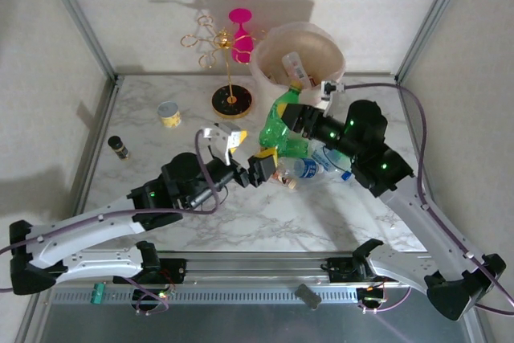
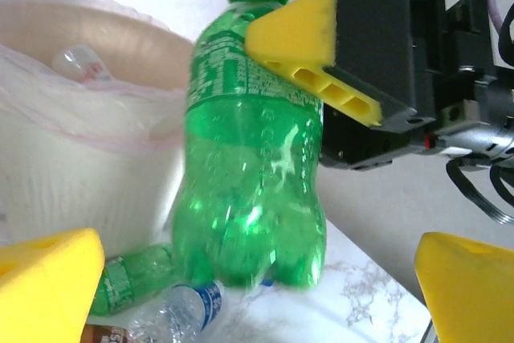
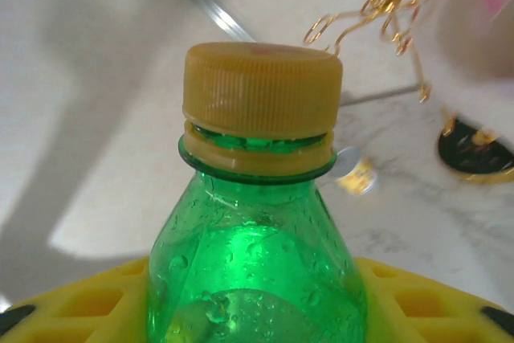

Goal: Put the plastic bottles in the bin

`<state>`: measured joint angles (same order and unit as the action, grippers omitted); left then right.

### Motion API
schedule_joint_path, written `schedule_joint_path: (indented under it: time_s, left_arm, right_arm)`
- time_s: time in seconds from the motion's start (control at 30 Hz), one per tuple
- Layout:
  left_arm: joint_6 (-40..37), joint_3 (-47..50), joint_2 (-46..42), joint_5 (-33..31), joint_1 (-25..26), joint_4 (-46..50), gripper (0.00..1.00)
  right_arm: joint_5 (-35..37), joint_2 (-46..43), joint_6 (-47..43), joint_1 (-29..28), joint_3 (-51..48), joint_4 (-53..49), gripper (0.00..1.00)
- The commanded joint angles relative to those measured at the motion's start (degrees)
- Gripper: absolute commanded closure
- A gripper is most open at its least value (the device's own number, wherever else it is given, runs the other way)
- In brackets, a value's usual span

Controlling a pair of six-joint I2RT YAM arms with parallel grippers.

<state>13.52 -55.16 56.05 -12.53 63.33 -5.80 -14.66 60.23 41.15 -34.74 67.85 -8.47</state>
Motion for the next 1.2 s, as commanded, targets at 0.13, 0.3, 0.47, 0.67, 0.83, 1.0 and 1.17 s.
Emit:
schedule_joint_path:
  time_s: [0.13,0.3,0.47,0.67,0.83,1.0,1.17]
  left_arm:
    - [-1.8,-1.1,-8.6,-10.4,0.2,9.5,0.0]
    - [2.7,3.1,-13.5,-17.1,-0.3,10.1,0.0]
    - [8.0,4.1,-15.1,-19.4,-1.9,13.0,0.0]
    - [7.9,3.4,-12.7,-17.5,-2.4,16.0,0.0]
    - [7.4,3.7,-10.9,-14.7,-2.4,16.3,0.0]
    - [7.1,3.2,-10.1,-16.0,-2.8,17.0,0.0]
    - [7.1,3.5,-9.8,-15.8,-3.7,17.1,0.0]
  right_arm:
    - [17.0,9.7,-14.1,3.3,17.6,-13.5,0.51]
    - [23.1,19.5,-20.7,7.5,27.0,-15.8,0.51]
    - [26.3,28.3,-24.3,10.5,35.0,-16.8,0.5]
    - [32.4,38.8,-28.5,11.2,46.6,-20.4,0.5]
    - [37.8,46.8,-30.9,11.2,55.0,-25.5,0.5]
    - [41.9,50.8,-29.9,11.2,55.1,-29.1,0.47]
    - [46.7,53.3,-30.6,11.2,52.3,-29.5,0.44]
